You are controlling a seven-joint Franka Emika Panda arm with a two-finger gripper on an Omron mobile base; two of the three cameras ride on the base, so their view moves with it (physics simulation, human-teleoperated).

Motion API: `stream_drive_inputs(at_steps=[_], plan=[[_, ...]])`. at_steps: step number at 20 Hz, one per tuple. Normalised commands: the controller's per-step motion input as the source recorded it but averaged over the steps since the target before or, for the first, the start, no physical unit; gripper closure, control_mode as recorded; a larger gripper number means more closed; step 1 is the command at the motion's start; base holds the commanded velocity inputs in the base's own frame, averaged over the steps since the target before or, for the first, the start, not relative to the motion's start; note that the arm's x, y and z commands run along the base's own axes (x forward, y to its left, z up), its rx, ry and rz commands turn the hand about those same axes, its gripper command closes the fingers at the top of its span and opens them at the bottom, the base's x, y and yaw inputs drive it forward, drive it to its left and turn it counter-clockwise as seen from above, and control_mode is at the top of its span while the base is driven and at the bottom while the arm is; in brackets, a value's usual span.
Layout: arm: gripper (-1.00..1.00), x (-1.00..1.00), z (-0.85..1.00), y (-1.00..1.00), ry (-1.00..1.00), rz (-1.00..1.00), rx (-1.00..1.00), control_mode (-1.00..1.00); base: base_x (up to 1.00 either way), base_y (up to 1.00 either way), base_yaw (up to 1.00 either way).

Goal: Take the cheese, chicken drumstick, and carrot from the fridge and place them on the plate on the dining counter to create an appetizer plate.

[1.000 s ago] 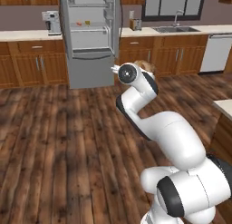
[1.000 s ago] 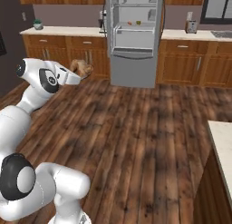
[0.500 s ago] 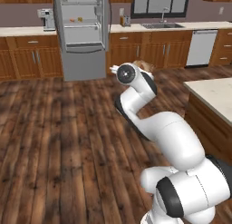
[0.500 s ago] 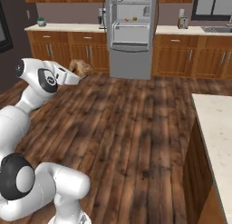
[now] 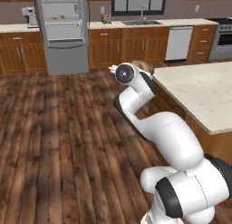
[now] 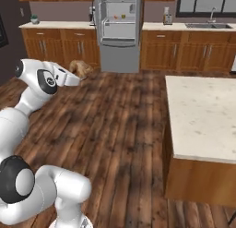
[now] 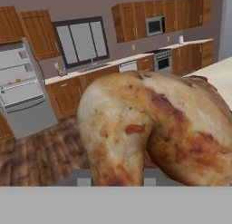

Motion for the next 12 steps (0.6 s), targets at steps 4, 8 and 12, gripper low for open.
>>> stream_drive_inputs(at_steps=[4,8,12], plan=[[1.0,0.0,0.0,0.0,0.0,0.0,0.0,1.0,-0.66,-0.96,-0.09],[1.0,0.0,0.0,0.0,0.0,0.0,0.0,1.0,-0.04,-1.0,-0.05],[1.0,0.0,0.0,0.0,0.0,0.0,0.0,1.0,0.01,-1.0,-0.02]])
